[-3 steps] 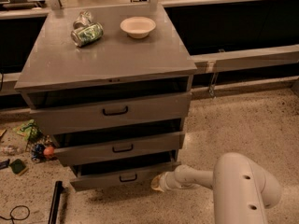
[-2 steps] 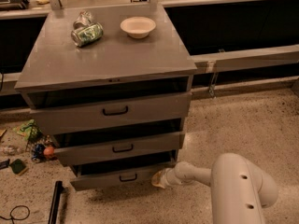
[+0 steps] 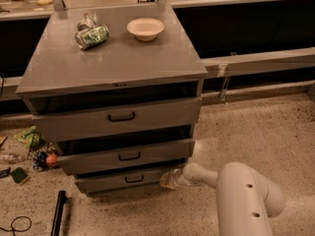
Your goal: Close bottom drawer
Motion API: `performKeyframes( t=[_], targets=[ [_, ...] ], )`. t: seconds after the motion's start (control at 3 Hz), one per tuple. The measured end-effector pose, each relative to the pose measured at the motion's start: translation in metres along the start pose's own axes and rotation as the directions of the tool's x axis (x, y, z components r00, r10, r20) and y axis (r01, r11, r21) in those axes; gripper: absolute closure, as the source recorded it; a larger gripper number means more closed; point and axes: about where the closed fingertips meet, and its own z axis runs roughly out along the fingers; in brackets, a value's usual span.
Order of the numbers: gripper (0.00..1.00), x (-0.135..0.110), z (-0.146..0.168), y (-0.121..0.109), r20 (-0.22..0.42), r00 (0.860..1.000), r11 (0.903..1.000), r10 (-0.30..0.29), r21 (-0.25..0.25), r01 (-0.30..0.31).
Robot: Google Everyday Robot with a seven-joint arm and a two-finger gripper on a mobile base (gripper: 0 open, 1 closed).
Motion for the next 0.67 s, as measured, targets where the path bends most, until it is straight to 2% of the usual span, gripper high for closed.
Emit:
performKeyframes(
  t=[0.33,0.67],
  targets=[
    [1.00,-0.009,-0.010,-0.004,0.051,0.999,1.0000,0.001,-0.002,-0.001],
    [1.00,-0.027,-0.027,0.018,0.141,0.990,0.9988,0.031,-0.042,-0.026]
  ],
)
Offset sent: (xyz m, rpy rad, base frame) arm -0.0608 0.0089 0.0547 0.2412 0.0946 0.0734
